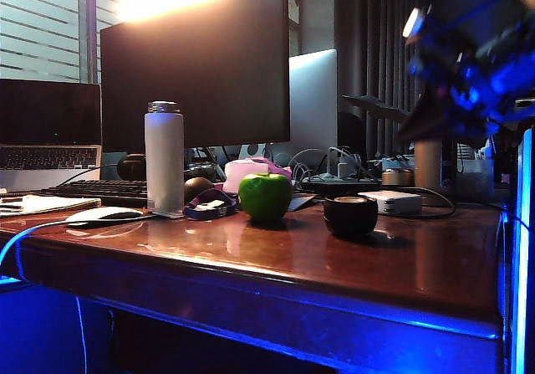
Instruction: Stack the black thermos bottle cap from the table onto the green apple.
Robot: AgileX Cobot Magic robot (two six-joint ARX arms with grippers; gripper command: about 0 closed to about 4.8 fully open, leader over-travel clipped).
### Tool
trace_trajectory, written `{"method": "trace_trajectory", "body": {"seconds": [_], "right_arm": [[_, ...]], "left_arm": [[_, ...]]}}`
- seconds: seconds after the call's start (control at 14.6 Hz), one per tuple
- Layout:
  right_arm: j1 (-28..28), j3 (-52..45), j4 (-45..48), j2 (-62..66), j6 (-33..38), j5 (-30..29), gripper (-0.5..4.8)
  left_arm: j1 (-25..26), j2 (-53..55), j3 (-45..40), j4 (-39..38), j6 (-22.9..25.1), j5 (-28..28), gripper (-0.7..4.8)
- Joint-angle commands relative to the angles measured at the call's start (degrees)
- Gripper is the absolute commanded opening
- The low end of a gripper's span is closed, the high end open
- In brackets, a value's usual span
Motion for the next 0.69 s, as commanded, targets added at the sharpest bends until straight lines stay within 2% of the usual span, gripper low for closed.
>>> {"method": "trace_trajectory", "body": {"seconds": [0.07,0.21,0.34,0.48,0.69], "right_arm": [[1.5,0.3,1.6,2.4,-1.9,-0.4,4.79],[4.1,0.3,2.0,3.5,-6.1,0.9,4.79],[7.2,0.3,3.0,5.0,-8.0,5.8,4.79],[9.7,0.3,4.3,6.4,-8.0,17.4,4.79],[11.3,1.0,7.5,8.1,-7.6,20.2,4.79]], "left_arm": [[0.0,-0.2,0.3,0.7,-0.4,0.4,-0.04],[0.0,-0.2,0.3,1.3,-0.4,2.3,-0.04],[0.0,-0.2,0.3,1.9,-0.5,2.9,-0.04],[0.0,-0.2,0.3,1.8,-0.5,2.9,-0.04],[0.0,-0.2,0.3,1.8,-0.4,2.9,-0.04]]}}
